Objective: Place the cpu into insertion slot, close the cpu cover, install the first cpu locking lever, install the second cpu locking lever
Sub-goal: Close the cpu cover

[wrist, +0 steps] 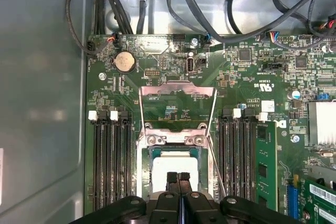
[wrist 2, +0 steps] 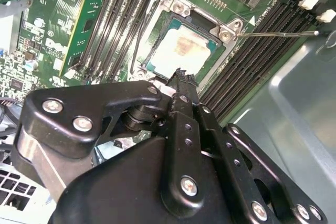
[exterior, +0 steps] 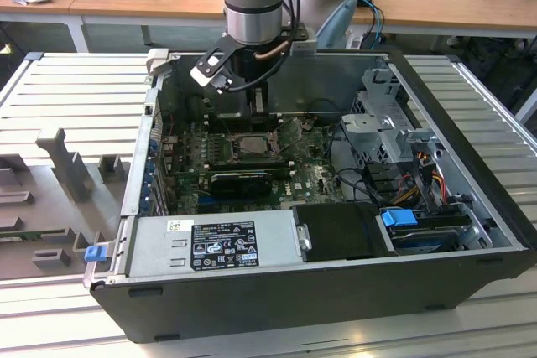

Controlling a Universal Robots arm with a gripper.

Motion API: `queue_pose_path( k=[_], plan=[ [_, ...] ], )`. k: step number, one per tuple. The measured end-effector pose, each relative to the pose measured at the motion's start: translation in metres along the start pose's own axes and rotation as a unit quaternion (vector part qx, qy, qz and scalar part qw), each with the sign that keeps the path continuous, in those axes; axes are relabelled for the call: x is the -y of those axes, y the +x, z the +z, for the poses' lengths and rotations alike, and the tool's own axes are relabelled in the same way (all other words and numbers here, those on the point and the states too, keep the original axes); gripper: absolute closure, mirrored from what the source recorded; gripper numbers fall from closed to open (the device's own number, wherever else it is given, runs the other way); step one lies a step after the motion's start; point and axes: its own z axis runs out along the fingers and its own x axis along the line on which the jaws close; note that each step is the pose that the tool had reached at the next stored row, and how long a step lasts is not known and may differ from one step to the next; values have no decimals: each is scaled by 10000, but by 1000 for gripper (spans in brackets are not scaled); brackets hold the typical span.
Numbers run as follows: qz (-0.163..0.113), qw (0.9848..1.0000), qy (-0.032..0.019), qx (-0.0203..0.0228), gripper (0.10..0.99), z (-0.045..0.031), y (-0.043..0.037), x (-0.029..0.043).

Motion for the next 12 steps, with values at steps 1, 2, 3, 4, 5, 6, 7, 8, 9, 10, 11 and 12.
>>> queue_pose_path(
  k=[1, 2, 3, 4, 5, 6, 7, 8, 9, 10, 11, 12],
  plan=[
    [0, 10000, 0, 0, 980, -12, 0, -1],
    [0, 10000, 0, 0, 980, -36, 1, -3],
    [-1, 10000, 0, 0, 980, -47, 1, -8],
    [0, 10000, 0, 0, 980, -56, 1, -18],
    [0, 10000, 0, 0, 980, -66, 1, -29],
    [0, 10000, 1, 0, 980, -86, 1, -37],
    [0, 10000, 0, 0, 980, -101, 2, -44],
    [0, 10000, 0, -1, 980, -106, 2, -55],
    [0, 10000, 0, -1, 980, -109, 2, -86],
    [-1, 10000, 2, 0, 980, -110, 2, -117],
    [0, 10000, 3, 1, 980, -110, 2, -140],
    [1, 10000, 3, 0, 980, -109, 2, -162]
  ],
)
